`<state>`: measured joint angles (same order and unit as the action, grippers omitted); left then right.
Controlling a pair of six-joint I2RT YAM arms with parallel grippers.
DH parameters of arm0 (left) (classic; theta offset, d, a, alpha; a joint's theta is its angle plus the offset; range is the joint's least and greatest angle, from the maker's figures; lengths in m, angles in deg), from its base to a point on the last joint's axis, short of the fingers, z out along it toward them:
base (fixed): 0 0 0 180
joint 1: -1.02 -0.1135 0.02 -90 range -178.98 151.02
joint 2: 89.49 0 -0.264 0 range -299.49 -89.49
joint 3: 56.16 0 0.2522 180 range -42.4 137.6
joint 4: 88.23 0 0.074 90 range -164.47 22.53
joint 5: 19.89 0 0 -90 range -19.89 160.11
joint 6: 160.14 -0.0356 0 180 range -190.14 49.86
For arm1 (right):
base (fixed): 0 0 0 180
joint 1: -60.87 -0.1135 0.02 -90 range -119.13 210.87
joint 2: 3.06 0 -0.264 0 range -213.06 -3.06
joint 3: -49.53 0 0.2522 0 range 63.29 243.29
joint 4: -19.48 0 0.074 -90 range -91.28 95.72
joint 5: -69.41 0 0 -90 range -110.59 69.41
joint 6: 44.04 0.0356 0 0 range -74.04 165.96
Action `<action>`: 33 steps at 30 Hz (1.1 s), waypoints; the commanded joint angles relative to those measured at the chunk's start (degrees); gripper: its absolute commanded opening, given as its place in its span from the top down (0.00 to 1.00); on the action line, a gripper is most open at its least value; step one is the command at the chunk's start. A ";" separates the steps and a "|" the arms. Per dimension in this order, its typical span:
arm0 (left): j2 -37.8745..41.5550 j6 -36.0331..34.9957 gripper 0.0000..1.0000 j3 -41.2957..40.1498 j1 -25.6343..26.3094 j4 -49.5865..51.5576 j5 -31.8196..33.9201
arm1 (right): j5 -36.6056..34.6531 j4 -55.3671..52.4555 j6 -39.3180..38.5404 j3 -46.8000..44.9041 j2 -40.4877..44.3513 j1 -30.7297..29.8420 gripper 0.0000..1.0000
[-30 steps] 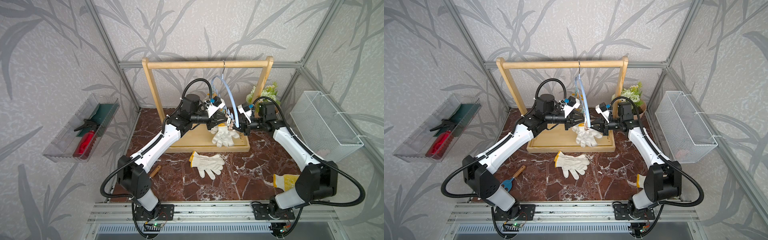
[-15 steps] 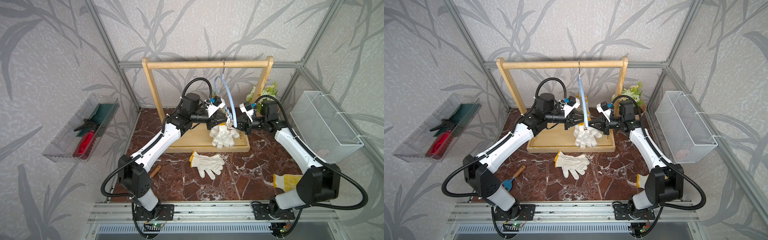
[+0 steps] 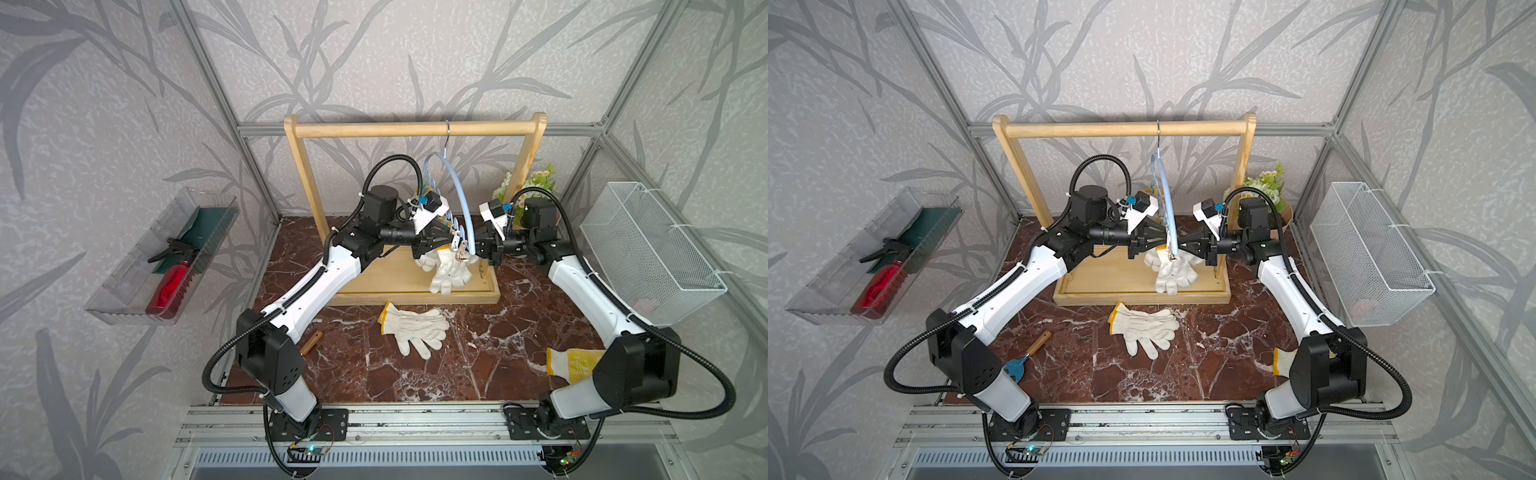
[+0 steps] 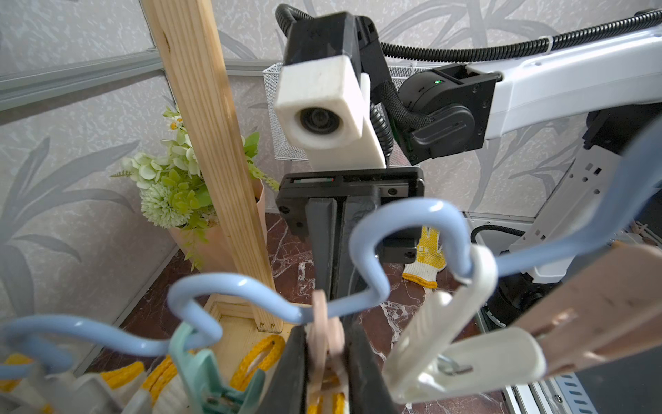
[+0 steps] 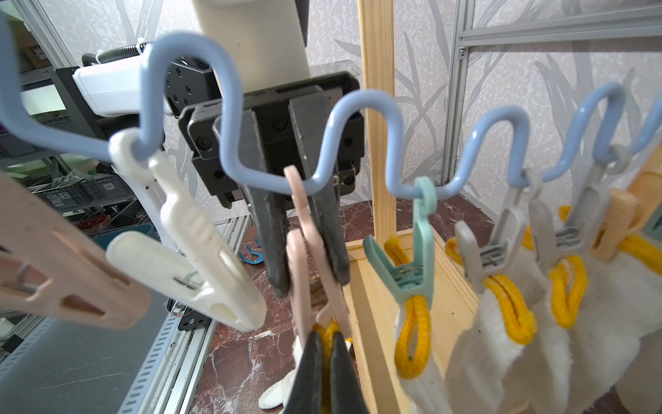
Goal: Clip the gloves onto a hanger to dry
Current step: Clamp the glove onto the hanger.
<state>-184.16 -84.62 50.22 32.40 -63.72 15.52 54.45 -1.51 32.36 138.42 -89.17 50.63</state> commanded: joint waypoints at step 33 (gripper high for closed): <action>1.24 20.11 1.00 -12.35 -0.44 -25.28 7.02 | -5.80 33.60 21.44 -9.49 3.21 -0.22 1.00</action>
<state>-183.92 -67.61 39.47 31.65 -87.00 20.20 49.45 26.84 52.40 128.98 -89.10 50.72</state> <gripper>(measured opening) 0.160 0.058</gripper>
